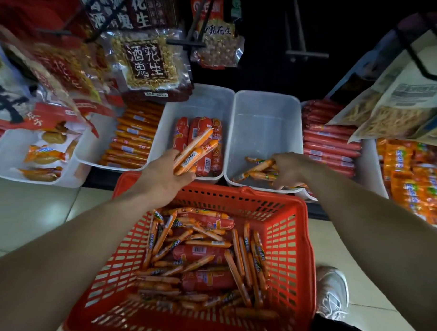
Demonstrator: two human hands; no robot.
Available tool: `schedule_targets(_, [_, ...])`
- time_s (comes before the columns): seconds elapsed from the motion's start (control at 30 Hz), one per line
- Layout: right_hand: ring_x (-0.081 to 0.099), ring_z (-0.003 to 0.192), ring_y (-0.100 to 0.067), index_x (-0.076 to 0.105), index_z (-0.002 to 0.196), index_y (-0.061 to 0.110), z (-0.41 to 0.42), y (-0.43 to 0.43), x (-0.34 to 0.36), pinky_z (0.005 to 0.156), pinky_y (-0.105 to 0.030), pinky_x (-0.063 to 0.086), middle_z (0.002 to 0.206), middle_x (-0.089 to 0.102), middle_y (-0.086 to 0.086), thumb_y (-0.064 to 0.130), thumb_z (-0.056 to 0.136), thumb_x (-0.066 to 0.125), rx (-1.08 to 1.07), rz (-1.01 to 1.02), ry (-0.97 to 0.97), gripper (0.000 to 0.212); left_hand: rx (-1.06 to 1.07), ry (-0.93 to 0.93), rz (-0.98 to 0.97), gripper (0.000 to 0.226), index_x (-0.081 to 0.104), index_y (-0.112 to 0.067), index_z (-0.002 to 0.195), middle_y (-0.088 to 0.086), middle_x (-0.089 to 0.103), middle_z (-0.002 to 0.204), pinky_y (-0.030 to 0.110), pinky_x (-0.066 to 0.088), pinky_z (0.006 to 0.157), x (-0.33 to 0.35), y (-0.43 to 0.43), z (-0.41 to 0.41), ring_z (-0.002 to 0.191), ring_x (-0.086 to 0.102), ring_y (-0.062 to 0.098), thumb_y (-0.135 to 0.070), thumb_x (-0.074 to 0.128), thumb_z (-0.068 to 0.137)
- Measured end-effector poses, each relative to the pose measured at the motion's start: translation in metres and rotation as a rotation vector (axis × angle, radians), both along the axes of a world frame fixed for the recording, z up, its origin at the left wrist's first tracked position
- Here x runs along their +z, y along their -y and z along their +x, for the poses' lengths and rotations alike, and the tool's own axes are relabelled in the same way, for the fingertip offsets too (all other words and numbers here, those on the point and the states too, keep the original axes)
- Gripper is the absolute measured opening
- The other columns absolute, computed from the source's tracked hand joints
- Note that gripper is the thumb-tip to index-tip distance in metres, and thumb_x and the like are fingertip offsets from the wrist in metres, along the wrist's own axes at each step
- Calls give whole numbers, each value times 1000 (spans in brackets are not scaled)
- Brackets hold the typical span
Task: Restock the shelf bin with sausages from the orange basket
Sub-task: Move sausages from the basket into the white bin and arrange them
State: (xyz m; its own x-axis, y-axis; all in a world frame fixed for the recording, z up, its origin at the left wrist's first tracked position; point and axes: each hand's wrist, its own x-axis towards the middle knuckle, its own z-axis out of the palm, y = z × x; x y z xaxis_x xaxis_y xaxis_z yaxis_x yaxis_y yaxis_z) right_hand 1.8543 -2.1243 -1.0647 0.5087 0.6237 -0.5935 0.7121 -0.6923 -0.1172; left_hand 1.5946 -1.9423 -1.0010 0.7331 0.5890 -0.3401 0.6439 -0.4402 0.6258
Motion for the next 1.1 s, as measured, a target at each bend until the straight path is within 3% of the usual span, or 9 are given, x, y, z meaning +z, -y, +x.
schedule_targets(0.23, [56, 121, -23, 51, 141, 30, 2, -16, -4, 93, -27, 44, 139, 57, 3, 35, 68, 89, -55, 269, -101, 82, 11, 12, -24, 45, 48, -21, 131, -8, 59, 105, 17, 42, 66, -1, -3, 1, 87, 58, 5, -33, 66, 93])
schedule_targets(0.33, [56, 122, -20, 51, 142, 27, 0, -27, -8, 98, -27, 43, 136, 59, 3, 37, 71, 89, -87, 267, -183, 81, 22, 13, -31, 45, 48, -21, 133, -12, 58, 100, 15, 40, 64, -2, -4, 3, 85, 57, 2, -32, 66, 93])
schedule_targets(0.5, [62, 111, -21, 64, 126, 23, 12, -8, -12, 94, -29, 48, 122, 66, 0, 34, 85, 75, -169, 344, -96, 45, 4, 1, -32, 47, 47, -22, 133, -9, 60, 103, 17, 42, 65, -7, -6, 1, 87, 61, 6, -34, 67, 93])
schedule_targets(0.57, [62, 111, -22, 66, 123, 23, 19, 2, -11, 93, -32, 49, 120, 67, 0, 35, 86, 74, -159, 355, -66, 40, 0, -5, -25, 45, 48, -22, 131, -7, 61, 104, 20, 44, 67, -9, -4, 3, 89, 62, 11, -34, 67, 92])
schedule_targets(0.7, [62, 102, -19, 67, 115, 34, 15, 8, -9, 86, -34, 51, 109, 68, 8, 44, 90, 62, 152, 27, 7, 28, -6, -10, -35, 41, 49, -23, 127, -11, 60, 97, 19, 44, 65, -12, 0, 7, 85, 61, 7, -33, 67, 92])
schedule_targets(0.83, [57, 98, -15, 65, 102, 35, 6, 2, -14, 88, -38, 40, 104, 63, 12, 44, 95, 53, 370, -194, 56, 17, -18, -19, -33, 39, 50, -22, 125, -14, 58, 93, 17, 41, 62, -16, 1, 8, 81, 59, 2, -33, 67, 92])
schedule_targets(0.93, [60, 93, -17, 68, 92, 38, 8, -8, -13, 80, -33, 46, 88, 63, 11, 32, 94, 63, 181, 13, -148, 8, -17, -26, -13, 37, 52, -23, 124, -15, 59, 93, 17, 41, 63, -20, -1, 8, 82, 59, 1, -34, 68, 92])
schedule_targets(1.0, [62, 102, -17, 73, 105, 33, 6, -14, -14, 88, -31, 48, 99, 68, 9, 31, 92, 69, 87, 147, -213, 14, -15, -29, -9, 38, 52, -24, 126, -16, 59, 92, 16, 41, 62, -23, -2, 8, 81, 59, 1, -34, 68, 92])
schedule_targets(1.1, [62, 112, -19, 69, 123, 25, 6, -19, -23, 99, -35, 48, 120, 68, 2, 35, 90, 71, 28, 129, -153, 34, -29, -36, 0, 42, 50, -22, 129, -18, 56, 91, 13, 39, 62, -29, -3, 9, 80, 57, -2, -33, 67, 93])
